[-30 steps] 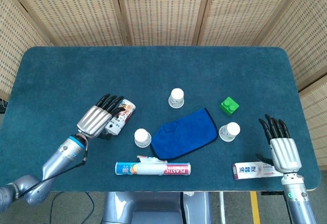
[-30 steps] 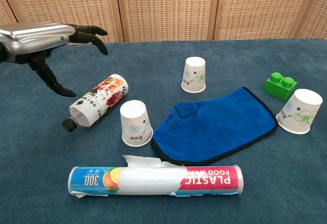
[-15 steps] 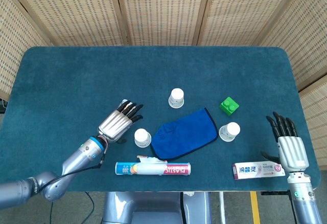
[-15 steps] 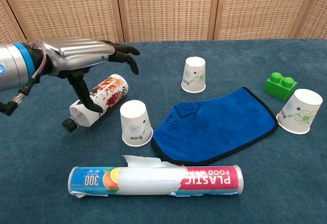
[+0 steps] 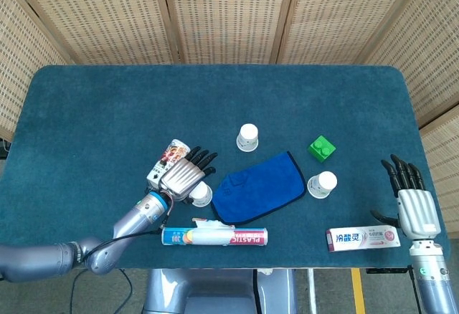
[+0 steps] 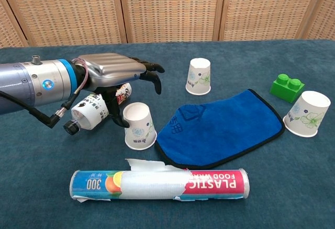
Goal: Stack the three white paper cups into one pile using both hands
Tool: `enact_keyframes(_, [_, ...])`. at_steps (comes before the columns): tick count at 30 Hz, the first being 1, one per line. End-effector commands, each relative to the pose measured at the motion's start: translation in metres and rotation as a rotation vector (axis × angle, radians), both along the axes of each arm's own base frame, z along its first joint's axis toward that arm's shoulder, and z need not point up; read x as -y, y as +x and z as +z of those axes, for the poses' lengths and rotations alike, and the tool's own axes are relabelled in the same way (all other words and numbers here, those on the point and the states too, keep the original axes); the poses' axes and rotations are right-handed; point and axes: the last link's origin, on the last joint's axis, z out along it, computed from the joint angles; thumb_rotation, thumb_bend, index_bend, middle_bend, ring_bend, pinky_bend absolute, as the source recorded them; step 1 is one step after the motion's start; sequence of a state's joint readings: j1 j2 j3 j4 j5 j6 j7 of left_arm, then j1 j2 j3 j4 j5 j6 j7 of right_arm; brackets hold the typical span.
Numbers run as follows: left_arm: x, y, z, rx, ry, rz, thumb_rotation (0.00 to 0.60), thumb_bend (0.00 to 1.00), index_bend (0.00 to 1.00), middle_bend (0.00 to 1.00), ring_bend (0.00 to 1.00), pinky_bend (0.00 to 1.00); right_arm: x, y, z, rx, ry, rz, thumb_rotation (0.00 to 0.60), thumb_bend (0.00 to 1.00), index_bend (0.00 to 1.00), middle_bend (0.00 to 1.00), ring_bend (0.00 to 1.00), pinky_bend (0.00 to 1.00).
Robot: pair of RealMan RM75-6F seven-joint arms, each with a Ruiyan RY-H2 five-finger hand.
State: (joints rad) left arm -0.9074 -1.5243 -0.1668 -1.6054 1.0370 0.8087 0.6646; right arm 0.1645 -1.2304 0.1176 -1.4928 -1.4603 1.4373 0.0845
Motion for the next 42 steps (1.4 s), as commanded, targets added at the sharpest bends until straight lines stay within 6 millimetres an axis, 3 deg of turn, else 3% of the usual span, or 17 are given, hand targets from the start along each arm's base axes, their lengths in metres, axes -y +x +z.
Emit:
enact_keyframes(1, [0.000, 0.002, -0.002, -0.010, 0.002, -0.010, 0.600, 0.07, 0.36, 0.00, 0.00, 0.00, 0.000, -0.001, 0.002, 0.008, -0.006, -0.002, 0.600, 0.01, 0.04, 0.00, 0.00, 0.00])
enact_keyframes(6, [0.000, 0.003, -0.007, -0.018, 0.000, -0.001, 0.600, 0.07, 0.45, 0.00, 0.00, 0.00, 0.000, -0.002, 0.007, 0.022, -0.023, 0.000, 0.600, 0.01, 0.04, 0.00, 0.00, 0.00])
enact_keyframes(16, [-0.003, 0.002, -0.001, -0.018, 0.026, -0.001, 0.600, 0.07, 0.48, 0.00, 0.00, 0.00, -0.001, -0.002, 0.008, 0.030, -0.024, 0.002, 0.600, 0.00, 0.04, 0.00, 0.00, 0.00])
enact_keyframes(25, [-0.015, 0.024, 0.009, 0.043, 0.062, -0.031, 0.600, 0.07, 0.48, 0.00, 0.00, 0.00, 0.000, -0.003, 0.008, 0.032, -0.022, -0.005, 0.600, 0.00, 0.04, 0.00, 0.00, 0.00])
enact_keyframes(36, [-0.052, 0.075, 0.003, 0.126, 0.135, -0.050, 0.600, 0.07, 0.48, 0.00, 0.00, 0.00, 0.001, -0.007, 0.006, 0.042, -0.005, -0.015, 0.600, 0.00, 0.04, 0.00, 0.00, 0.00])
enact_keyframes(42, [-0.071, 0.116, -0.012, 0.164, 0.165, -0.081, 0.600, 0.07, 0.48, 0.00, 0.00, 0.00, 0.004, -0.012, 0.008, 0.056, -0.005, -0.035, 0.600, 0.01, 0.04, 0.00, 0.00, 0.00])
